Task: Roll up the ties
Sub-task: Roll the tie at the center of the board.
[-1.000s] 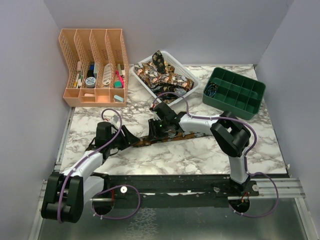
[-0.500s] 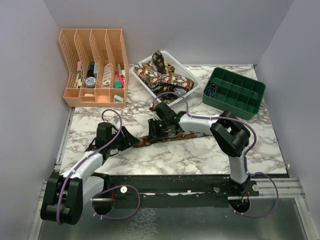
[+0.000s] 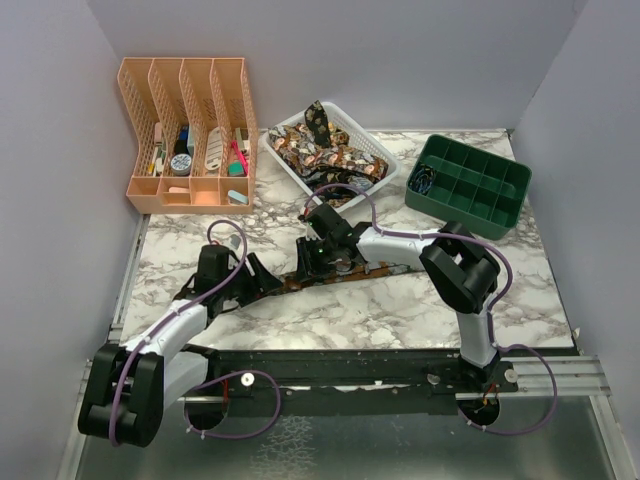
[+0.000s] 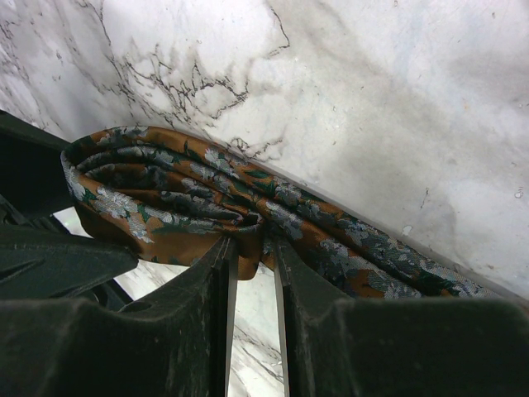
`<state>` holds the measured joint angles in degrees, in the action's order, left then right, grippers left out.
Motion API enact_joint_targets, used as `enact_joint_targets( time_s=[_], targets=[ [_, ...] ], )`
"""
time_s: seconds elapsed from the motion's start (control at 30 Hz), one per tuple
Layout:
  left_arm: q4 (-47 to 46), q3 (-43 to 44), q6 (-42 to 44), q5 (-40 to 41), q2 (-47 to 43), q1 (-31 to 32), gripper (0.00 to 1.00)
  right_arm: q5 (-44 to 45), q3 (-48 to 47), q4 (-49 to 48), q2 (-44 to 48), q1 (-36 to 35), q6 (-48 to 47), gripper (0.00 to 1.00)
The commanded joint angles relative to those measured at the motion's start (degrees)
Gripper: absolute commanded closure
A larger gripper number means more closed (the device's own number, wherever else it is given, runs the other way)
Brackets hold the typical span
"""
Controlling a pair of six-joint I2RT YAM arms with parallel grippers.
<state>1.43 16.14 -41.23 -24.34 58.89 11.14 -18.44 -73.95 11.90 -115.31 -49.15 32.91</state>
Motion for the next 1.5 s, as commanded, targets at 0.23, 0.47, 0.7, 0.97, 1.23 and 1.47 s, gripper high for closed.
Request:
enact_joint_targets(
  time_s=[0.23, 0.47, 0.7, 0.97, 1.23, 1.47],
  targets=[
    [-1.16, 0.16, 2.22, 1.26, 2.20, 0.25, 0.53, 2.22, -0.40, 2.27, -2.47, -0.17, -1.18, 0.71],
    [-3.10, 0.78, 1.78, 1.28, 1.48, 0.29, 0.65, 1.76, -0.57, 2.34, -2.21, -0.20, -1.18, 0.71],
    [1.77, 4.07, 2.07, 5.42, 1.22, 1.33, 0.79, 0.93, -1.73, 2.71, -0.83, -0.25, -1.06, 0.68],
    [10.25, 9.50, 3.65, 11.81, 1.04, 4.23, 0.84, 4.51, -1.95, 3.56, 4.57, -0.04, -2.61, 0.53],
    [15.29, 14.38, 3.90, 17.47, 2.84, 7.62, 0.85, 12.09, 0.03, 4.85, 8.24, 1.14, -5.46, 0.51],
    [15.88, 17.27, 3.54, 17.80, 5.04, 8.63, 0.84, 21.36, 1.39, 5.84, 6.68, 1.50, -10.89, 0.52]
  ],
)
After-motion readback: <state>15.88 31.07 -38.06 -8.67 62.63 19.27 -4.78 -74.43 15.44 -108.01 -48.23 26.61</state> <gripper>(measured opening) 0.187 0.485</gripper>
